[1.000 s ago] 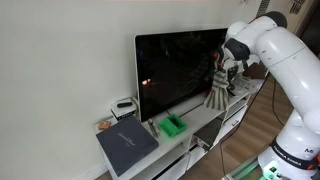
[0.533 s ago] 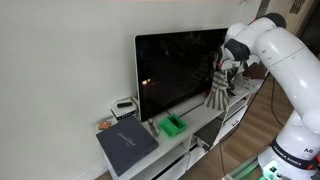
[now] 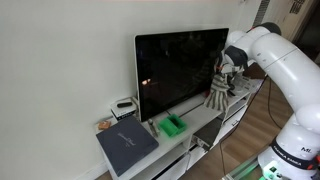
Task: Place the striped cloth over the hat
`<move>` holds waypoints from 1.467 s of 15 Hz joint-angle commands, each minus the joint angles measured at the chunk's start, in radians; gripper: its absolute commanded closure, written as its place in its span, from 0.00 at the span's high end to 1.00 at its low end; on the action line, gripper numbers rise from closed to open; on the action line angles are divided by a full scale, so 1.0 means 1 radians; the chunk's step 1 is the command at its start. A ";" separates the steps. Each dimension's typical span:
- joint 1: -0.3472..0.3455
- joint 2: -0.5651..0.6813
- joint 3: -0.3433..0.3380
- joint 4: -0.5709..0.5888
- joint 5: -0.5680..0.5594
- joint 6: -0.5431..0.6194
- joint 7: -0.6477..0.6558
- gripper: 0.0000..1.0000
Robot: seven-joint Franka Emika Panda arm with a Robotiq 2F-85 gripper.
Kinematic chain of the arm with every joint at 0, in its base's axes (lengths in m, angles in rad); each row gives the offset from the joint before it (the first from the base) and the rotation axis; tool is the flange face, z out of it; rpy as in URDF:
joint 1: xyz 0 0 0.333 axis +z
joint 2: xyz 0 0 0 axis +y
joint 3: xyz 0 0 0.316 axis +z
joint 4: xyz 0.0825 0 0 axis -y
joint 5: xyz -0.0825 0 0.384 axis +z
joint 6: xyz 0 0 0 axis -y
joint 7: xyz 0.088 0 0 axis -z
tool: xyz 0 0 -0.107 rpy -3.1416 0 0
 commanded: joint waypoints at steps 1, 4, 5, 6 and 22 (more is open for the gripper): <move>-0.060 0.085 0.009 0.117 0.041 -0.049 0.004 0.00; -0.067 0.129 -0.019 0.153 0.033 -0.102 0.015 0.27; -0.063 0.135 -0.029 0.157 0.028 -0.127 0.020 0.33; -0.049 0.135 -0.049 0.151 0.013 -0.159 0.020 0.40; -0.051 -0.542 0.197 -0.226 -0.367 -0.641 -0.525 1.00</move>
